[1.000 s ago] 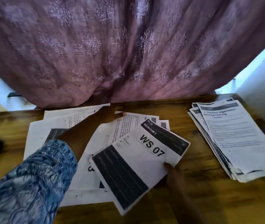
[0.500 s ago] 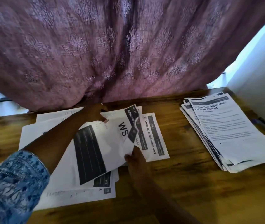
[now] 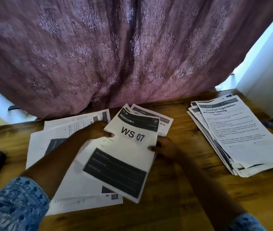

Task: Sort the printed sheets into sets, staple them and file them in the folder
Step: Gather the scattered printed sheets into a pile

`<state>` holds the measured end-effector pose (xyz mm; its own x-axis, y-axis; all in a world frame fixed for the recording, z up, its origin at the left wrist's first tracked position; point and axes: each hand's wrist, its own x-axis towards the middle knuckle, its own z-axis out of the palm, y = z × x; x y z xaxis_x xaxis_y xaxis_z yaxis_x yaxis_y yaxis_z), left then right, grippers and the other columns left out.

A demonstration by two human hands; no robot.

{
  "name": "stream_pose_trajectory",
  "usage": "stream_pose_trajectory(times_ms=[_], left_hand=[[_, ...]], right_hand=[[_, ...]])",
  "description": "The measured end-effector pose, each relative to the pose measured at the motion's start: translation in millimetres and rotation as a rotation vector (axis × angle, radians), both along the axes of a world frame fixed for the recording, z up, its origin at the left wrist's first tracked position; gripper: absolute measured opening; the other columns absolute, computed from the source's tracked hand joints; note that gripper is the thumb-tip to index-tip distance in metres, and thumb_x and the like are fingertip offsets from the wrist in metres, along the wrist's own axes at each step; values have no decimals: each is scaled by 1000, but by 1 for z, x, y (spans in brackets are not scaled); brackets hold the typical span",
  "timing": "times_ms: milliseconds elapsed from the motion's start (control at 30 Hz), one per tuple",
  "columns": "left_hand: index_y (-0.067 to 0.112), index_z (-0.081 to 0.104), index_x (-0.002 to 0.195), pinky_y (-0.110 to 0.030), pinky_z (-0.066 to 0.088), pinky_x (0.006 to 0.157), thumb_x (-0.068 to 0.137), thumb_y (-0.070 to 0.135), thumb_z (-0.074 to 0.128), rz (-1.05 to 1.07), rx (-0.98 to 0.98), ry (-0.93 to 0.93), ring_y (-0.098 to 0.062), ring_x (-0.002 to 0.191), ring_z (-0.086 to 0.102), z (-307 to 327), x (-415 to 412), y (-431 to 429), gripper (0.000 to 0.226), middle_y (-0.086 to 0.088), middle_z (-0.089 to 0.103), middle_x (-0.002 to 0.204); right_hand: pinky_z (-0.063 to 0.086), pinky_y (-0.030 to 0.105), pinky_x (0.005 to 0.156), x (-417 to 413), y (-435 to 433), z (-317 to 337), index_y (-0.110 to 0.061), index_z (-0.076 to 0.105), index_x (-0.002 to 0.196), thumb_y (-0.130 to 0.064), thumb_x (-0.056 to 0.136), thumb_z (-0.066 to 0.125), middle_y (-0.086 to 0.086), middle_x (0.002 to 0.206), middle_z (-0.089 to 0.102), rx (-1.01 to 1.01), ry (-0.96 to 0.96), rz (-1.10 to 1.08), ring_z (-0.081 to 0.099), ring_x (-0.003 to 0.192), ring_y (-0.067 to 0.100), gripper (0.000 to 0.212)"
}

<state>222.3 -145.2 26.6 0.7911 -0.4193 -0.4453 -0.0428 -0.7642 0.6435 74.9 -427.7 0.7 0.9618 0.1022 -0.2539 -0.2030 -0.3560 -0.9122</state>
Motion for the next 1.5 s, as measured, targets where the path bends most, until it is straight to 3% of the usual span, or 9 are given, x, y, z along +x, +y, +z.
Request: stream_pose_trajectory(times_ms=[133, 300, 567, 833, 1033, 1133, 1233, 1300, 1500], left_hand=[[11, 65, 119, -43, 48, 99, 78, 22, 78, 94, -86, -113, -22, 110, 62, -9, -26, -39, 45, -6, 65, 122], [9, 50, 130, -37, 49, 92, 83, 11, 73, 329, -302, -54, -27, 113, 59, -7, -56, -99, 52, -7, 58, 130], [9, 50, 127, -37, 46, 96, 83, 7, 72, 578, -367, 20, -32, 121, 53, -16, -81, -133, 50, -11, 55, 134], [14, 51, 123, -34, 44, 95, 90, 18, 65, 488, -433, 59, -30, 121, 53, 9, -114, -113, 35, -7, 55, 134], [18, 59, 126, -27, 47, 85, 86, 19, 71, 271, -258, -93, -20, 108, 61, 56, -102, -2, 43, 2, 64, 119], [26, 54, 130, -24, 38, 93, 86, 23, 71, 157, -48, -165, -15, 119, 53, 59, -78, 54, 47, 10, 55, 129], [29, 54, 115, -14, 38, 92, 83, 21, 74, 18, 131, -95, -17, 122, 49, 42, -60, 86, 38, 10, 53, 125], [31, 52, 115, -7, 37, 93, 72, 27, 83, -50, 182, -86, -15, 121, 48, 31, -55, 102, 53, 13, 49, 119], [33, 40, 141, -34, 30, 111, 47, 87, 62, -203, 387, -250, -19, 136, 34, 19, -56, 119, 110, 8, 34, 151]], right_hand=[[52, 21, 74, 13, -39, 1, -28, 54, 119, -20, 80, 73, -10, 116, 60, -49, -72, -198, 57, 112, 18, 44], [30, 32, 103, 16, -34, -21, -17, 24, 147, -17, 75, 78, 7, 149, 32, -275, -222, -588, 32, 134, 24, 89], [45, 40, 90, 11, -44, -12, -10, 47, 129, -12, 78, 74, 10, 128, 58, 133, -110, -902, 56, 115, 28, 58], [49, 50, 88, -30, -53, 19, -19, 56, 112, -15, 79, 72, 11, 111, 62, 148, 108, -538, 59, 97, 29, 37], [49, 49, 88, -66, 51, 32, -12, 63, 104, -42, 22, 95, 10, 100, 71, 576, 276, -378, 63, 95, 32, 92], [57, 46, 65, -83, 133, 35, -6, 58, 113, -12, 70, 79, 16, 94, 69, 712, 588, -308, 68, 79, 31, 48], [55, 35, 48, -88, 191, 31, -6, 53, 106, -9, 90, 60, 15, 83, 62, 735, 744, -308, 65, 57, 22, 18], [57, 33, 54, -87, 215, 27, -15, 48, 97, -13, 94, 56, 10, 84, 61, 709, 787, -296, 64, 65, 21, 9], [55, 41, 86, -91, 227, -18, -14, 46, 119, -23, 92, 59, 7, 114, 59, 482, 558, -426, 61, 97, 26, 31]])
